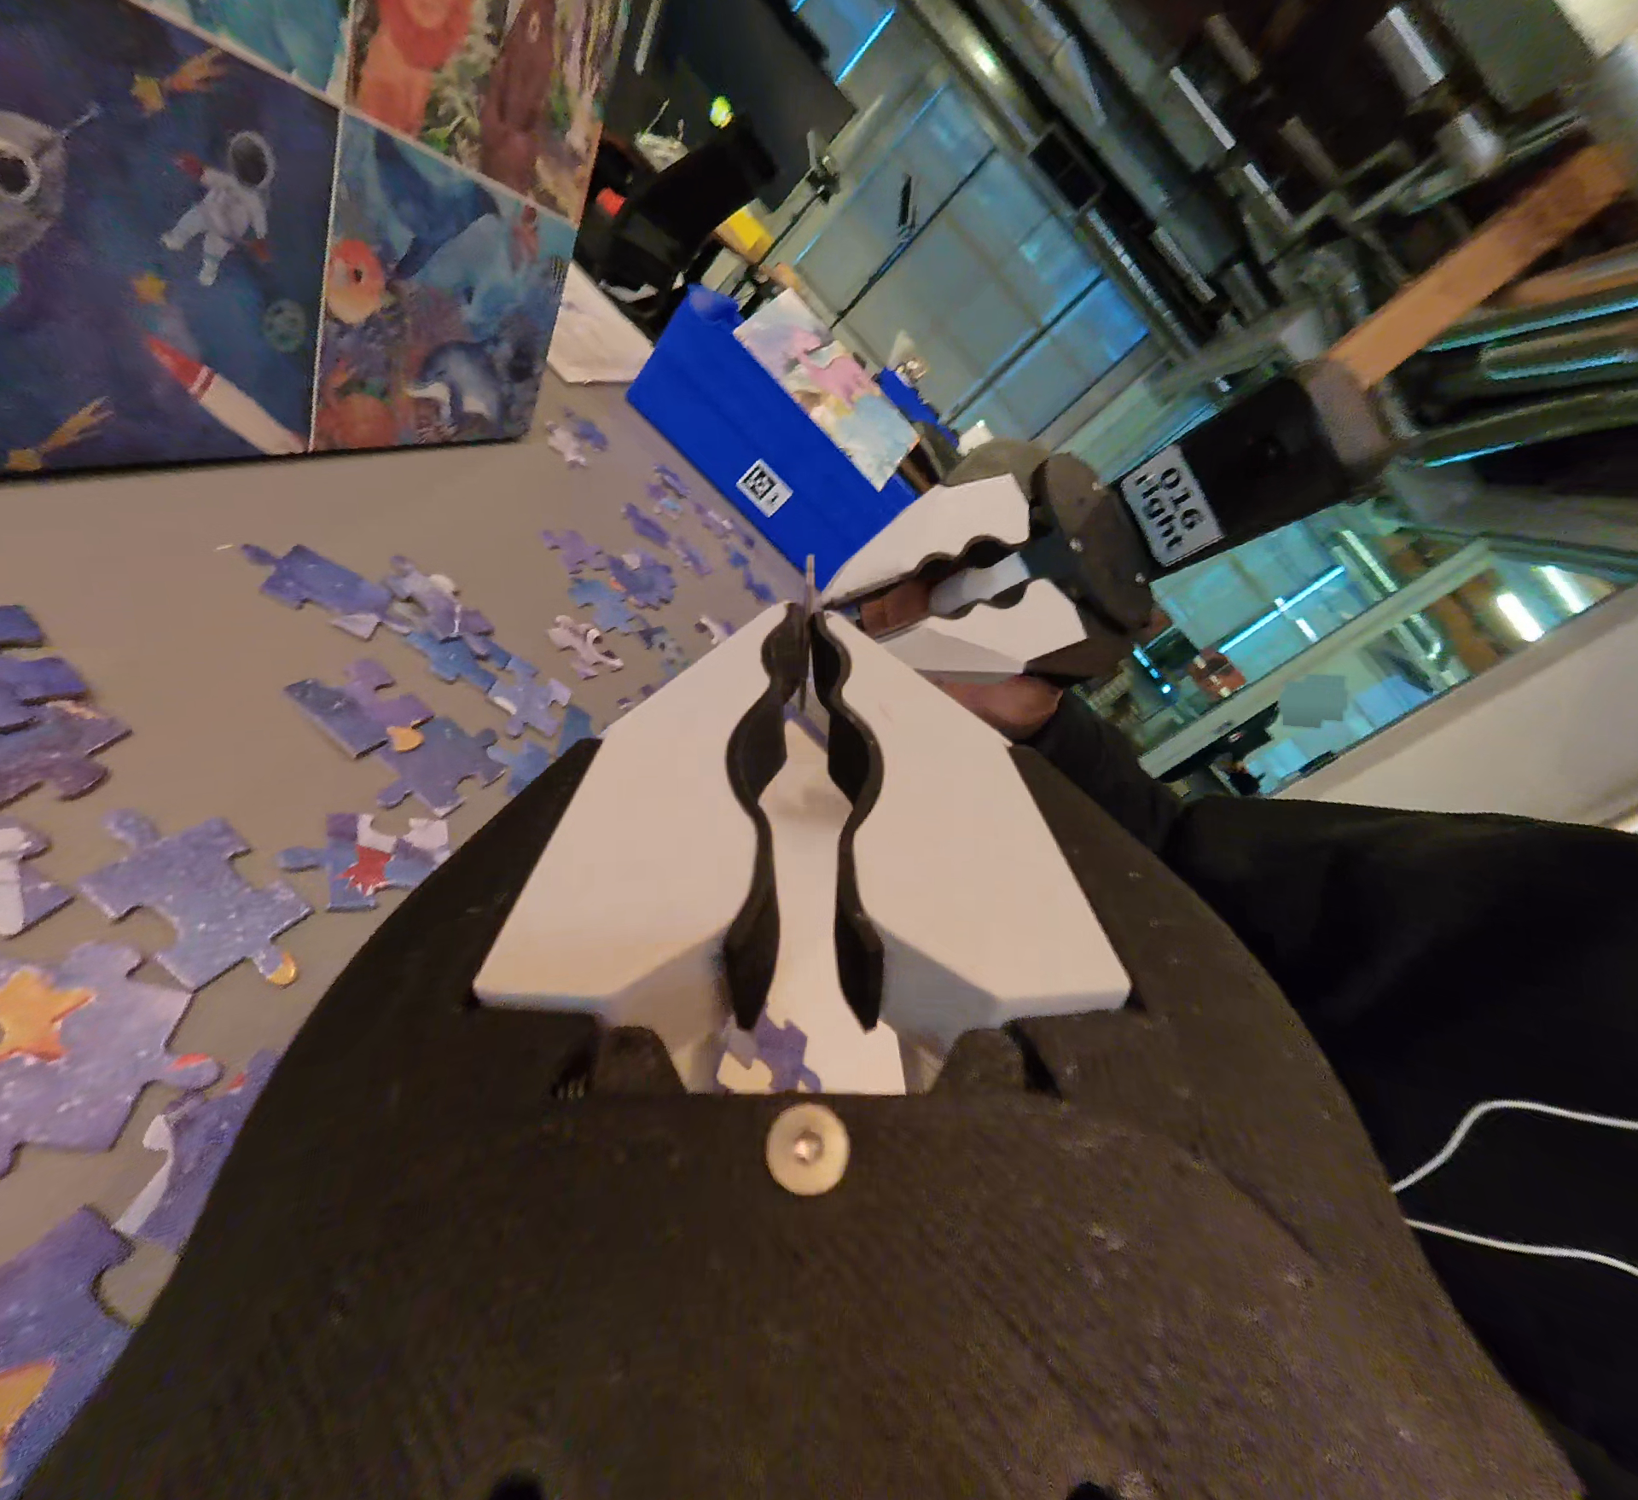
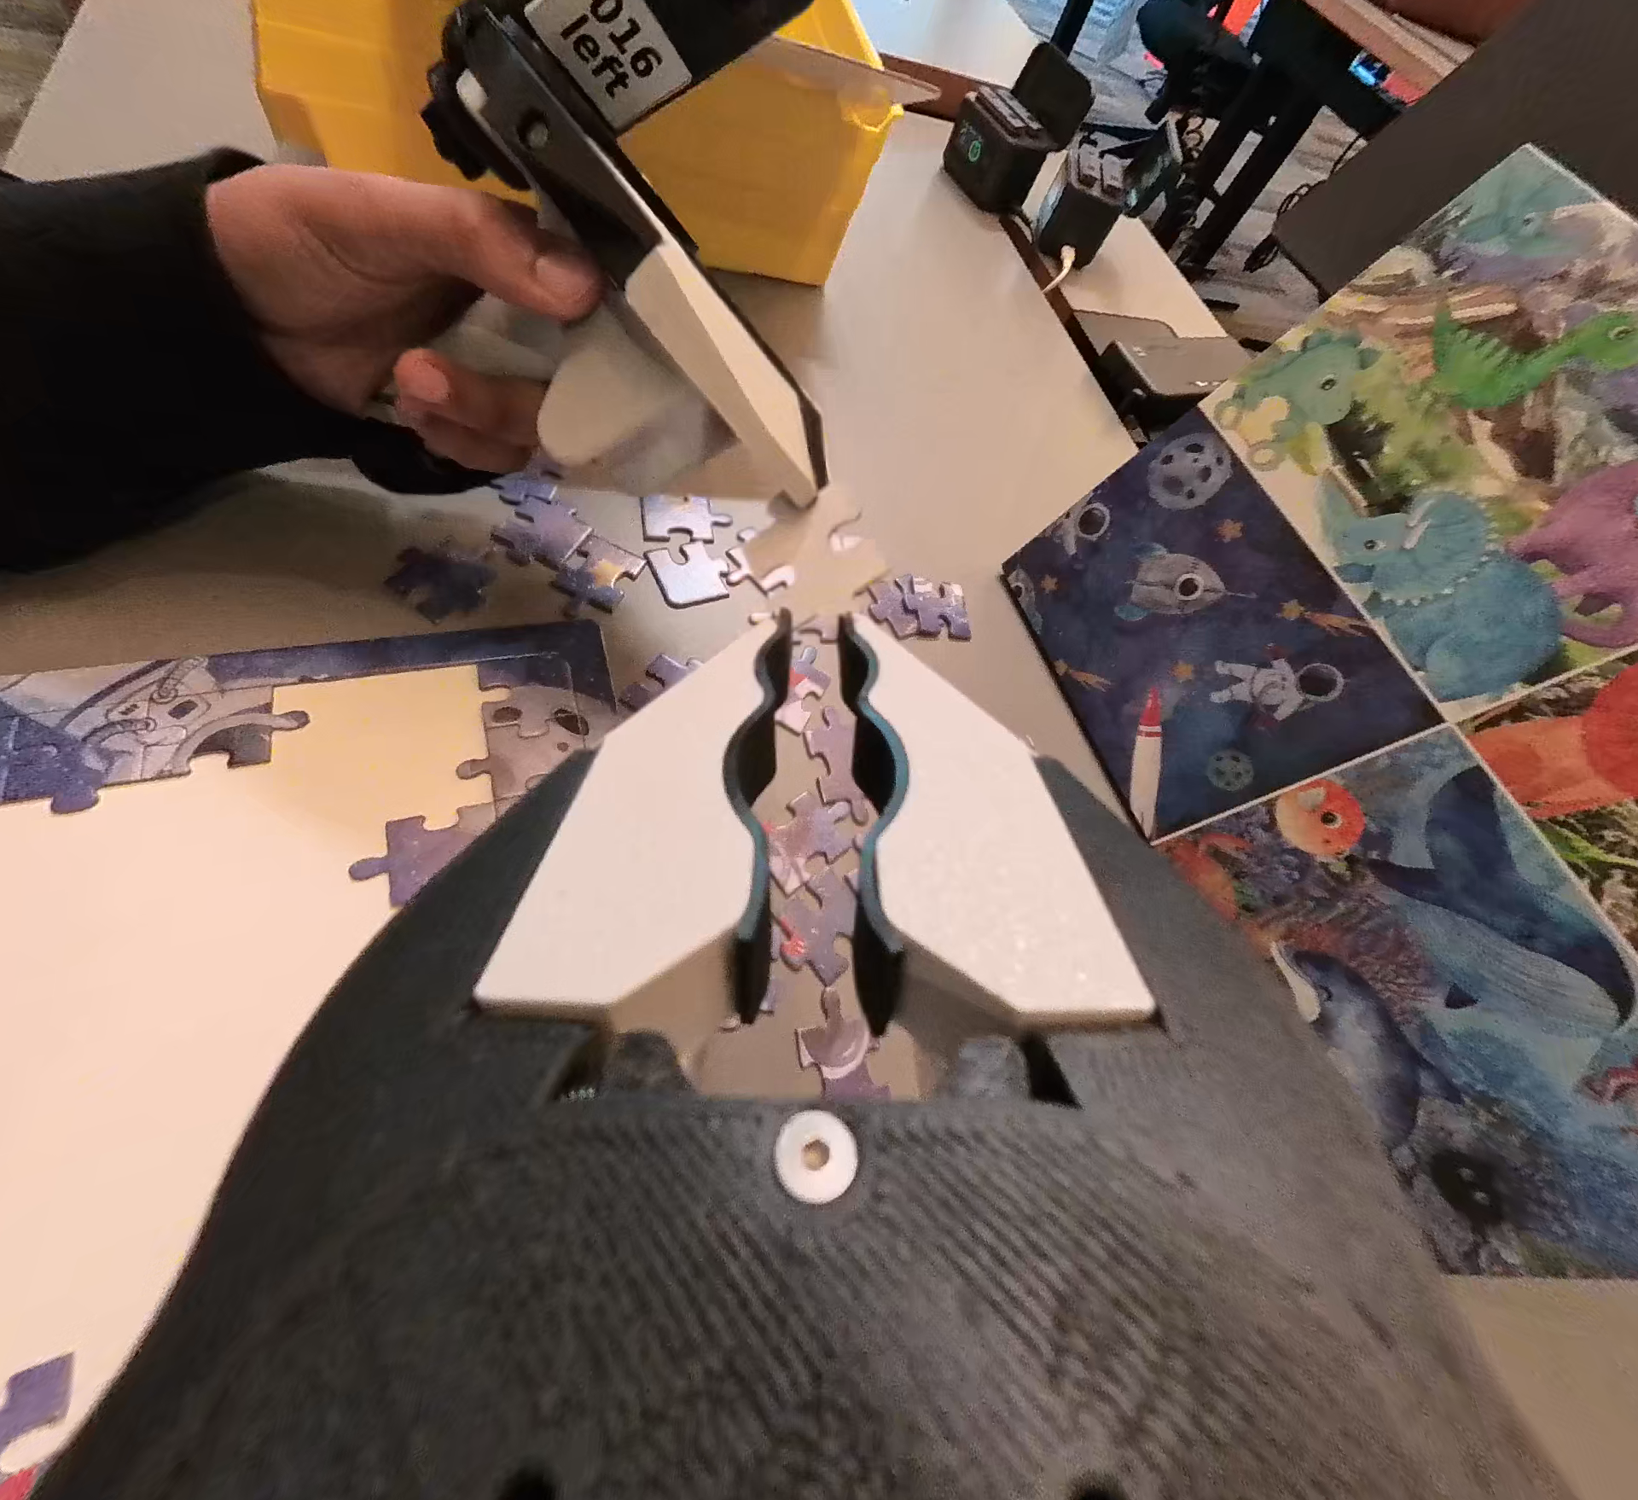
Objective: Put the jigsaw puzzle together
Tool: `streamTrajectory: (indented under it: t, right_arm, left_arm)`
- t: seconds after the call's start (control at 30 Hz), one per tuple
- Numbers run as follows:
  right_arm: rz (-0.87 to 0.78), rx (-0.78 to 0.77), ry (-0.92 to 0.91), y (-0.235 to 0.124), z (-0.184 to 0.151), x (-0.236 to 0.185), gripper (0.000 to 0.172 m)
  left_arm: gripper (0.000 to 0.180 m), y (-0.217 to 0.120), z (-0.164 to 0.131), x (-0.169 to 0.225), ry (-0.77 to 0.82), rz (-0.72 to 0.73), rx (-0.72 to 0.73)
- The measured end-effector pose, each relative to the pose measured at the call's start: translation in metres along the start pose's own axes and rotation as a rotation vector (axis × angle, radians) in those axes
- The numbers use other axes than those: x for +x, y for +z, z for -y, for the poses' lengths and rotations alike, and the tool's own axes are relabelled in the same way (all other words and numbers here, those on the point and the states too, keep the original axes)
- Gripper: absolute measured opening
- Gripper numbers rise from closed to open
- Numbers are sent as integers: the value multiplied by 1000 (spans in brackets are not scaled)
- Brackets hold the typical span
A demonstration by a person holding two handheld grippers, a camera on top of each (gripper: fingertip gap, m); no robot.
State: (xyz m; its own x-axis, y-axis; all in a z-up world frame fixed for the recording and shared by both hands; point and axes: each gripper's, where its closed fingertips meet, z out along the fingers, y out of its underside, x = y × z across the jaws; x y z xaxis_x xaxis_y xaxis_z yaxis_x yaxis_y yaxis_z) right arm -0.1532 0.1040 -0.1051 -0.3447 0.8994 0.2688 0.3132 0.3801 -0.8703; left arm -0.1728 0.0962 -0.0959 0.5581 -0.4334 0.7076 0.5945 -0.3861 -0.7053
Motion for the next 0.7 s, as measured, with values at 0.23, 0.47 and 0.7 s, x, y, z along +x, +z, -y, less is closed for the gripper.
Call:
streamTrajectory:
  t: [0.23,0.47,0.7]
  right_arm:
    - [57,83,164,-11,8,-2,14]
    - [75,106,160,-17,13,-7,33]
    - [84,75,123,-10,17,-14,27]
  left_arm:
    - [0,-6,10,13,77,-41,49]
    - [0,-3,4,21,215,-22,8]
    - [0,3,-11,25,276,-34,-83]
